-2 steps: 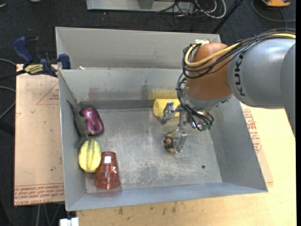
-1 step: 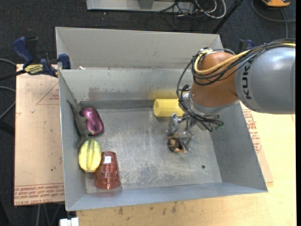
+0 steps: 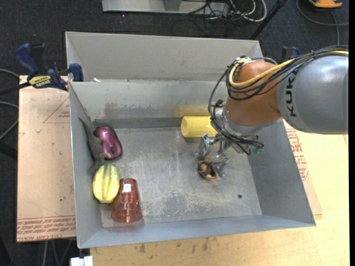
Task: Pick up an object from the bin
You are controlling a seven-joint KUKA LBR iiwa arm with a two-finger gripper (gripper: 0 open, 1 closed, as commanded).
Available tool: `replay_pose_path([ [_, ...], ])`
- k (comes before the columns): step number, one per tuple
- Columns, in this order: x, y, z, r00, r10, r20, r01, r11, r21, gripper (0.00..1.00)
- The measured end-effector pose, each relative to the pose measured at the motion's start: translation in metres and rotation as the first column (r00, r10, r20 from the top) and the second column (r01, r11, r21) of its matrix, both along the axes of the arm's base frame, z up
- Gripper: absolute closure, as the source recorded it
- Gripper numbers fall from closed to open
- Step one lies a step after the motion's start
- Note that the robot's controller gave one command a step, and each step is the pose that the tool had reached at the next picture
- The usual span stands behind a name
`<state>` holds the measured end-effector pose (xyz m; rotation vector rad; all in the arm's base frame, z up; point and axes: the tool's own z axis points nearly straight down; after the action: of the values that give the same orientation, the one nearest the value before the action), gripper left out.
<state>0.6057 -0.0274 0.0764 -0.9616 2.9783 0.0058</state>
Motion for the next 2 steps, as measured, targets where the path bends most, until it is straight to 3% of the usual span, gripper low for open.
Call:
replay_pose_path([
  [1,-0.0047,-0.0068,0.1182,1.000,0.013,-0.007,-0.013,1.000,-0.005,1.00],
  [2,-0.0049,-0.0068,0.1180,1.000,0.013,-0.007,-0.013,1.000,-0.005,1.00],
])
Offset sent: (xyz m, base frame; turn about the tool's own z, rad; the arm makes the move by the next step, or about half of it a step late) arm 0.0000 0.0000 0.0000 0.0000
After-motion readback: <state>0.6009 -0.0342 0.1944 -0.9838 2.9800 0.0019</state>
